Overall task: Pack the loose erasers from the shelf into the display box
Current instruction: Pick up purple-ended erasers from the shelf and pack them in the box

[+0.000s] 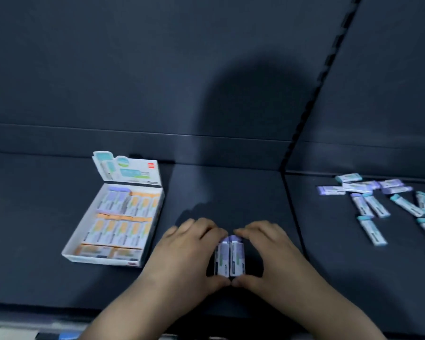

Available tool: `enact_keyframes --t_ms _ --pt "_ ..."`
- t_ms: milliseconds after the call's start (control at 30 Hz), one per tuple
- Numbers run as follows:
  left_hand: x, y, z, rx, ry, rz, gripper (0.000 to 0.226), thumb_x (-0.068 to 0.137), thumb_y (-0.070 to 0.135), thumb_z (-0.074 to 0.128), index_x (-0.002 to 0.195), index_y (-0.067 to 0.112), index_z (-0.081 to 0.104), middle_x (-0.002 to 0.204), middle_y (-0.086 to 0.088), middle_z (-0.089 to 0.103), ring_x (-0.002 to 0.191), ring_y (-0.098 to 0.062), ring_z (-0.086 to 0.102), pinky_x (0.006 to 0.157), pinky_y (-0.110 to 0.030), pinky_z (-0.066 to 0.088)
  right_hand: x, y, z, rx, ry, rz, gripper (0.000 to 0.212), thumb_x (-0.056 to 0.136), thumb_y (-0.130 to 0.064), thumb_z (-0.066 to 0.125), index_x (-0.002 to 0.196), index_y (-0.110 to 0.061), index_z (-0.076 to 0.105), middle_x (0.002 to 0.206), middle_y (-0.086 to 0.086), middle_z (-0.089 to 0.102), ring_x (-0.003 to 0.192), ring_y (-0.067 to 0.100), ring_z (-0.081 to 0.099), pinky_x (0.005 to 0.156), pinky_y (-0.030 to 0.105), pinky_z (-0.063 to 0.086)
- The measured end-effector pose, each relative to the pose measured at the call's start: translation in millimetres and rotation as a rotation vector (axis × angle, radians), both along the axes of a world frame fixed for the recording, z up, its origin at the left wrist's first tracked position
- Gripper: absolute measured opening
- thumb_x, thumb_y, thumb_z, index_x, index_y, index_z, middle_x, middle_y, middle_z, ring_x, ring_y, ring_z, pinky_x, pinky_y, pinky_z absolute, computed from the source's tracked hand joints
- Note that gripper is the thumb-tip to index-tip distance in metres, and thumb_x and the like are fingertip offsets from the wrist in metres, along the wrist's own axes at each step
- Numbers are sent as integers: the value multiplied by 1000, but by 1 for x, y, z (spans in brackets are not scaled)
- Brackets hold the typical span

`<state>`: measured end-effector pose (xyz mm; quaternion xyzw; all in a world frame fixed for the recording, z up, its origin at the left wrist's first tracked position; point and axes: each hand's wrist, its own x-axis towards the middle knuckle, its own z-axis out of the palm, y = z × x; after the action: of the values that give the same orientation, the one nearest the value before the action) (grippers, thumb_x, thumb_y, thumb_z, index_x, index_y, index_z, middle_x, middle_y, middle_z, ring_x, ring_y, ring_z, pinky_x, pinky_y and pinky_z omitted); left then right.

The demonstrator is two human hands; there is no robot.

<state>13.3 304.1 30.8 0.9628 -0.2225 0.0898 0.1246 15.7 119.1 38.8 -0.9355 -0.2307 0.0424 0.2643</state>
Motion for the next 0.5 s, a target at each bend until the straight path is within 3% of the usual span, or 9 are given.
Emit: enact_keyframes --t_ms 267,500 --pt "-9 33 -4 -13 -23 30 56 58 66 46 103 35 55 95 18 56 85 -3 44 68 -18 43 -2 33 -2 54 66 -7 73 67 -53 70 131 -41 36 116 -37 24 116 -14 21 90 -1 22" --pt "-11 43 3 3 -11 115 59 59 68 46 108 35 49 100 15 54 90 -7 49 75 -23 33 11 41 -5 105 106 66 75 69 -52 69 134 -40 33 117 -40 21 118 -14 17 90 -4 18"
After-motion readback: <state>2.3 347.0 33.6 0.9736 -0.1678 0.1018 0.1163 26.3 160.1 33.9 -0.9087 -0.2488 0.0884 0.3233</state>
